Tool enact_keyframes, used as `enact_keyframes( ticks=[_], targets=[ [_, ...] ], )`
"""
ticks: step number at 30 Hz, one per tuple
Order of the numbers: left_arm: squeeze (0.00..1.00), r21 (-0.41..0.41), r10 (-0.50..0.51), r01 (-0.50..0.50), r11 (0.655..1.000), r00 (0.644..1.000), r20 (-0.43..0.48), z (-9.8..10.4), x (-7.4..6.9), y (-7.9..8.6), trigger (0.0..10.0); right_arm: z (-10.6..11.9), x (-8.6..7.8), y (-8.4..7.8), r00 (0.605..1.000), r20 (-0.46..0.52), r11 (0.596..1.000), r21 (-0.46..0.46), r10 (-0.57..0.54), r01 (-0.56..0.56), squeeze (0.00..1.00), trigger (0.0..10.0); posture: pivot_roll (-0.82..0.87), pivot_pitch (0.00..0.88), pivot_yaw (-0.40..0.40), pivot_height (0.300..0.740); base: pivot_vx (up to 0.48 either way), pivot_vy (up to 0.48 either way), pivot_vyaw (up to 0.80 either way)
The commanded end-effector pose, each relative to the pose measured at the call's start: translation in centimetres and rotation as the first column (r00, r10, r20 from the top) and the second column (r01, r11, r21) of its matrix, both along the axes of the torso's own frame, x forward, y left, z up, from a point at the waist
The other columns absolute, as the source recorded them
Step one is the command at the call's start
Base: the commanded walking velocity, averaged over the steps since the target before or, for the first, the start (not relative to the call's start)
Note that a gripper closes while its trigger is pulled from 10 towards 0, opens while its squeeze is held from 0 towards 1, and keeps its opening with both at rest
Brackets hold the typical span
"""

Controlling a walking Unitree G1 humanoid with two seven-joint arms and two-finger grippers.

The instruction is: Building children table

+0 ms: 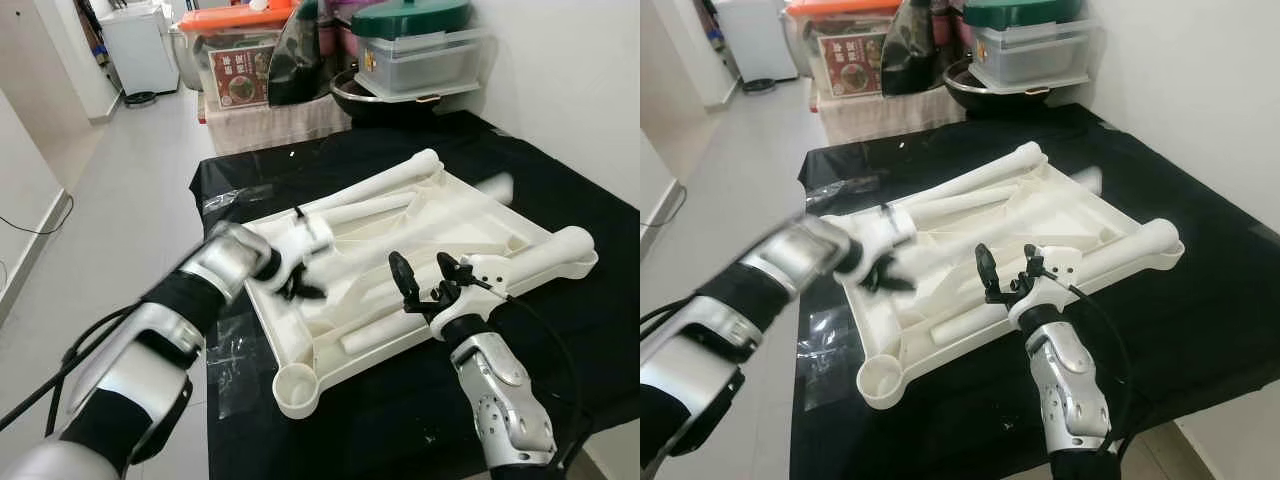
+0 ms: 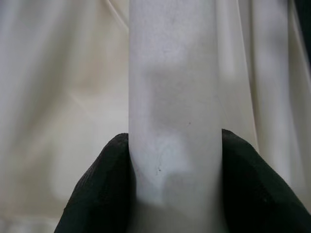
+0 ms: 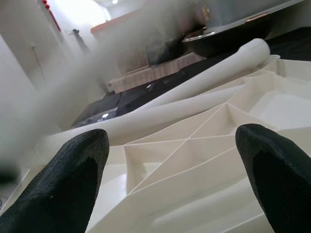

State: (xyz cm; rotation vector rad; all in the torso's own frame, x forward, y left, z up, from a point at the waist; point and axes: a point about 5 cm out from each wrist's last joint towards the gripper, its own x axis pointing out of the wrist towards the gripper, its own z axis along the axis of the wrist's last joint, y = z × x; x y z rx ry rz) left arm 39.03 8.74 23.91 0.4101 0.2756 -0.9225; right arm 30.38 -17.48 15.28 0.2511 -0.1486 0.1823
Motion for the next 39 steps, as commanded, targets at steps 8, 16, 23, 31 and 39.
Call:
enact_keyframes(
  ticks=[8, 16, 23, 31, 39],
  targets=[
    [0.0, -0.507, -0.046, 0.118, 0.854, 0.987, 0.153, 3.7, -2.0, 3.4, 2.8, 5.1, -0.3, -1.9, 0.957, 0.216, 0.958, 0.168, 0.195, -0.233, 0.0, 10.0, 0.0, 0.0, 0.053, 0.74, 0.0, 0.0, 0.0],
    [0.0, -0.569, -0.319, 0.415, 0.71, 0.91, 0.265, 3.0, -6.6, 3.9, 10.0, 12.4, -2.2, -3.9, 0.719, 0.375, 0.804, -0.149, 0.585, -0.576, 1.0, 10.0, -0.01, 0.0, 0.029, 0.74, 0.0, 0.0, 0.0],
    [0.0, -0.538, -0.404, 0.504, 0.676, 0.864, 0.302, 2.6, -8.4, 3.9, 10.0, 14.7, -2.9, -2.4, 0.573, 0.259, 0.627, -0.395, 0.778, -0.672, 1.0, 10.0, -0.01, 0.0, 0.016, 0.74, 0.0, 0.0, 0.0],
    [0.0, -0.529, -0.5, 0.579, 0.62, 0.812, 0.302, 2.3, -10.2, 3.1, 10.0, 16.2, -3.8, -0.2, 0.338, 0.121, 0.354, -0.477, 0.933, -0.805, 0.0, 10.0, -0.02, 0.0, 0.009, 0.74, 0.0, 0.0, 0.0],
    [0.0, -0.516, -0.543, 0.612, 0.599, 0.785, 0.3, 1.7, -11.0, 1.9, 10.0, 15.2, -3.8, 1.9, 0.232, 0.096, 0.251, -0.405, 0.968, -0.879, 0.0, 10.0, -0.02, 0.0, -0.002, 0.74, 0.0, 0.0, 0.0]
  ],
)
